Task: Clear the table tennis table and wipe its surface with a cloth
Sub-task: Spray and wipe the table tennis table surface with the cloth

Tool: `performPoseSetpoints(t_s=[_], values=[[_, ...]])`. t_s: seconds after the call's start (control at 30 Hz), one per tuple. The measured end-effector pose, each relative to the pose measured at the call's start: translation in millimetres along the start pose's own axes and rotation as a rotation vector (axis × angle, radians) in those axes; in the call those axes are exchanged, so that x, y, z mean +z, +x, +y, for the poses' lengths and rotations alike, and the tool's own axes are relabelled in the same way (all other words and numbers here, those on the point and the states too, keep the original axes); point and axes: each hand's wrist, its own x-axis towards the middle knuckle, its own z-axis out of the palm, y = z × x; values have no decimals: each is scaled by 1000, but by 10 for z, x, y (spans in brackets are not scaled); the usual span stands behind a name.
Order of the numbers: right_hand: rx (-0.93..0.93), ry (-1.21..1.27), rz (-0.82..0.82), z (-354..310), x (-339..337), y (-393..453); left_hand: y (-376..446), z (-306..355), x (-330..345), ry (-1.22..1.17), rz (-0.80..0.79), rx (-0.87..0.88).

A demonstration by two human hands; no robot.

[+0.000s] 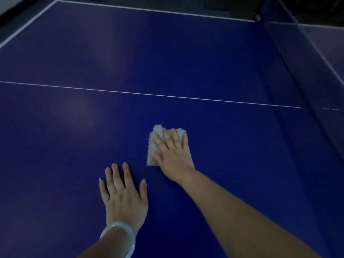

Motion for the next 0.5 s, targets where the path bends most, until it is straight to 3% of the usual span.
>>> performPoseSetpoints(t_s=[0.07,0.1,0.2,0.27,0.33,0.5], values=[[-79,-17,35,301,-41,-75,-1,-6,-9,-12,-11,5],[11,-56,86,540,-42,-151,-3,-9,-13,-21,-21,8],[625,26,137,1325,16,-604,-1,-25,-12,-35,-51,14],[905,219,95,1343,41,-936,7,-36,1,-31,-54,15],[900,187,119,891,125,-1039,2,-41,-11,-30,-51,25],[460,103,117,-404,229,-1150,-18,-44,-54,-77,-48,38]])
